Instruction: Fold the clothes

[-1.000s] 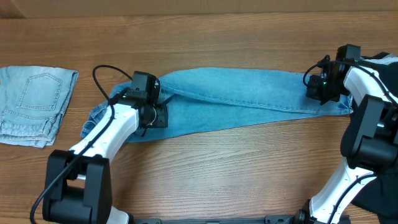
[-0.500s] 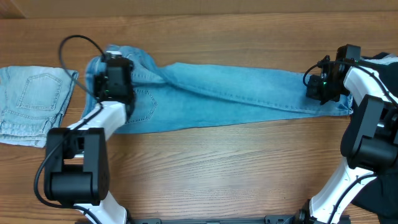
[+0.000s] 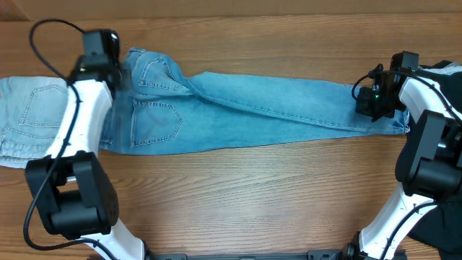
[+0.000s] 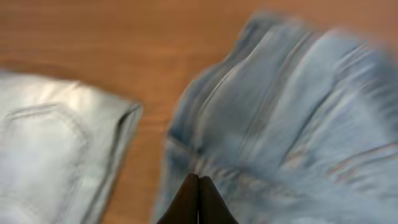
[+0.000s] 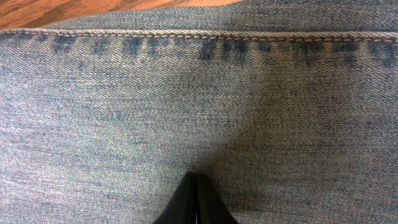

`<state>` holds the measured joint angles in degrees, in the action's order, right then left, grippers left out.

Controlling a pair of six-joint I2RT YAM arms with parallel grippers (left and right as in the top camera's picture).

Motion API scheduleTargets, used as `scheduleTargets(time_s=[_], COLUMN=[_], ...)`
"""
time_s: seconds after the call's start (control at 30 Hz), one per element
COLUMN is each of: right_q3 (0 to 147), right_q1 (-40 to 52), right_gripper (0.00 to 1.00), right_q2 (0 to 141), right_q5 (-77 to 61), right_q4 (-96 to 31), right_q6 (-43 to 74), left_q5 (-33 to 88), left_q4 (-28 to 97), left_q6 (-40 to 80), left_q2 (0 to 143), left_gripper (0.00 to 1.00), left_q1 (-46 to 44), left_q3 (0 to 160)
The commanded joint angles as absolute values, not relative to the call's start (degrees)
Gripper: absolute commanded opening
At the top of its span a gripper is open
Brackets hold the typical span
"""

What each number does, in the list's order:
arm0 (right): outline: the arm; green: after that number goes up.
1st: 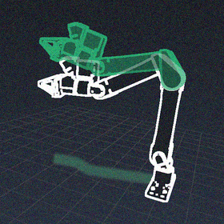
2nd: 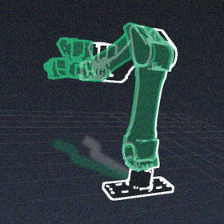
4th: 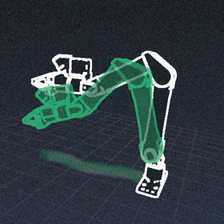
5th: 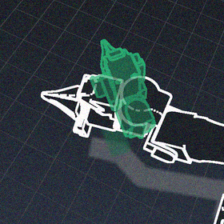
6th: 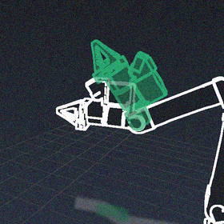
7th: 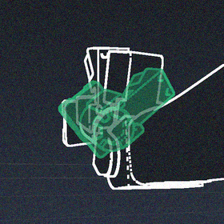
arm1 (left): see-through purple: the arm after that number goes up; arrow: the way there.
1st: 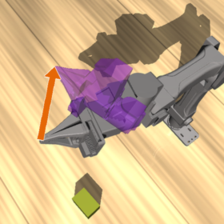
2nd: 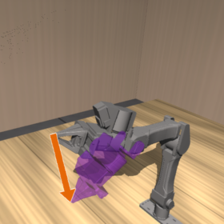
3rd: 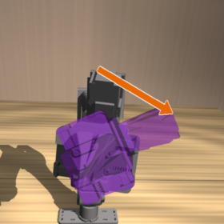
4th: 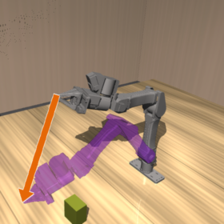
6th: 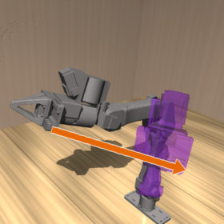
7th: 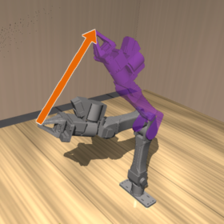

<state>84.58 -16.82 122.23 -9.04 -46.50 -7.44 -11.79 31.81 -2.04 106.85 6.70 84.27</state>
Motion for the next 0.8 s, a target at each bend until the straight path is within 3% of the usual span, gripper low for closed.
scheduleTargets(time_s=[0.0,0.3,0.4,0.53,0.63,0.77], right_q3=[80.0,80.0,80.0,80.0,80.0,80.0], right_q1=[-17.7,-17.7,-17.7,-17.7,-17.7,-17.7], right_gripper=[0.04,0.04,0.04,0.04,0.04,0.04], right_q2=[130.0,130.0,130.0,130.0,130.0,130.0], right_q5=[-1.8,-1.8,-1.8,-1.8,-1.8,-1.9], right_q4=[-46.5,-46.9,-47.0,-46.8,-46.8,-46.8], right_q6=[-7.2,-7.3,-7.3,-7.3,-7.3,-7.2], left_q5=[-1.7,-6.2,-6.4,-4.2,5.5,11.7], left_q4=[34.4,31.7,31.0,39.8,45.7,41.8], left_q6=[3.0,5.0,5.2,5.2,5.2,5.2], left_q2=[108.5,127.2,126.9,123.0,120.7,123.1], left_gripper=[0.04,0.04,0.04,0.04,0.16,0.45], left_q1=[8.6,10.9,12.1,11.5,11.4,11.3], left_q3=[86.2,86.2,87.9,100.9,114.1,116.5])
